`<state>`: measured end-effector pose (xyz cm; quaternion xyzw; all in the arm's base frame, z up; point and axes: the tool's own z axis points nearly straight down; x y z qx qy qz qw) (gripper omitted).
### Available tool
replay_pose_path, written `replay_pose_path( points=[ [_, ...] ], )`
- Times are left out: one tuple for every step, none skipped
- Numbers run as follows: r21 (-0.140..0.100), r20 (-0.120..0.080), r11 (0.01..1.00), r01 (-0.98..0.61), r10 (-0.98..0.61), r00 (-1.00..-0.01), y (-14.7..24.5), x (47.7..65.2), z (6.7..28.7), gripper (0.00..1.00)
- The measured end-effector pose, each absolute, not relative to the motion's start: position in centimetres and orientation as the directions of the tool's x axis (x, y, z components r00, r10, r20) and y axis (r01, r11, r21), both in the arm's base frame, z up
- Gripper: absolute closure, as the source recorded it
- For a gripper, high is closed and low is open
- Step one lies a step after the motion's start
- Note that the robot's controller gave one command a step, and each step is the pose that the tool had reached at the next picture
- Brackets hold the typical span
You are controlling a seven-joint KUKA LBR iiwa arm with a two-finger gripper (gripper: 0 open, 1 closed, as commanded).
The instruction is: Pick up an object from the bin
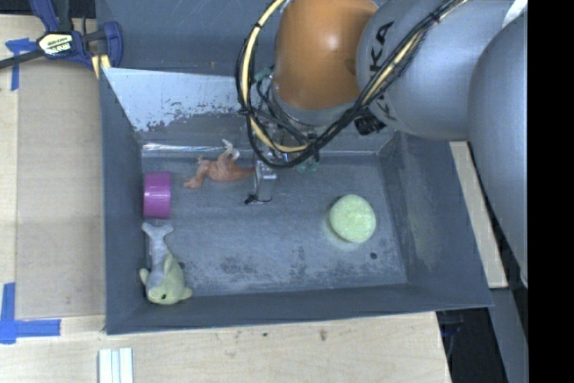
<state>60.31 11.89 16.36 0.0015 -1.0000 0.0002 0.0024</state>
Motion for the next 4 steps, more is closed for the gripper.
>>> replay_pose_path(
  points=[
    [0.001, -0.003, 1.0, 0.0, 0.0, -1.0, 11.8, 60.5, 16.9, 0.0],
    [0.002, -0.007, 0.997, 0.073, 0.073, -0.997, 12.1, 62.2, 9.9, 0.0],
    [0.0, -0.001, 0.996, 0.092, 0.092, -0.996, 12.8, 62.1, 10.5, 0.0],
    [0.002, -0.005, 0.994, 0.105, 0.105, -0.994, 13.1, 61.9, 12.6, 0.0]
  ],
)
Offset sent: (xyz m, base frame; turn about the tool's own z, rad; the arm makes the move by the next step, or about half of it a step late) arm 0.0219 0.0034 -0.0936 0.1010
